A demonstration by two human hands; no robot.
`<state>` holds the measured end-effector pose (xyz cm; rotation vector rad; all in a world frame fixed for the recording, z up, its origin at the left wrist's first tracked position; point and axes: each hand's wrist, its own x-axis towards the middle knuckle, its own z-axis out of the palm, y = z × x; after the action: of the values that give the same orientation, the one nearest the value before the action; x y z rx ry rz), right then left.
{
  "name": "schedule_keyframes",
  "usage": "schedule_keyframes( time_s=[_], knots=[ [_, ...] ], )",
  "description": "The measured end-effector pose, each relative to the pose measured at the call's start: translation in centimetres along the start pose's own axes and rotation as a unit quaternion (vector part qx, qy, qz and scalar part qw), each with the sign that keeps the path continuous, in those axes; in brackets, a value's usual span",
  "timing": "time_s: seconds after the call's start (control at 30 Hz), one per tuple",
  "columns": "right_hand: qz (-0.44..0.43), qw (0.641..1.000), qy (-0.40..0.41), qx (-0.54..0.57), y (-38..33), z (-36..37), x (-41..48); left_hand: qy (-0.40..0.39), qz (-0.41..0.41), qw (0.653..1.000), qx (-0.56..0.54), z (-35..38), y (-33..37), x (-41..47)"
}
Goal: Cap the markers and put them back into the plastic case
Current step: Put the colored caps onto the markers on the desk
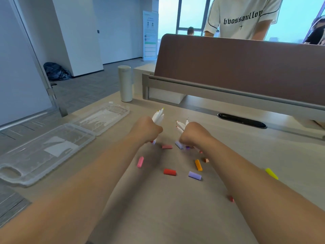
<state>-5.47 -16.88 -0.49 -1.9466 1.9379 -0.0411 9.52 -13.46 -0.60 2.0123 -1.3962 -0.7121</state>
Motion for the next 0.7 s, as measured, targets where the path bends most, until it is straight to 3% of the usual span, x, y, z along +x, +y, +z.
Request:
schedule_keyframes(
  time_s=[0.2, 0.37, 0.7],
  knots=[
    [-0.023, 0.988, 0.074, 0.131, 3.4, -1.7, -2.5, -0.009, 0.009, 0.998, -0.057, 0.3, 2.7, -3.4],
    [-0.012, 0.978, 0.086, 0.189, 8.7, -4.4, -6.2, -0.043, 0.039, 0.996, -0.075, 3.6, 7.1, -6.9],
    [0.116, 0.972, 0.076, 0.188, 25.1, -8.0, -11.5, -0.202, 0.108, 0.970, -0.078, 16.3, 17.5, -14.5]
  ],
)
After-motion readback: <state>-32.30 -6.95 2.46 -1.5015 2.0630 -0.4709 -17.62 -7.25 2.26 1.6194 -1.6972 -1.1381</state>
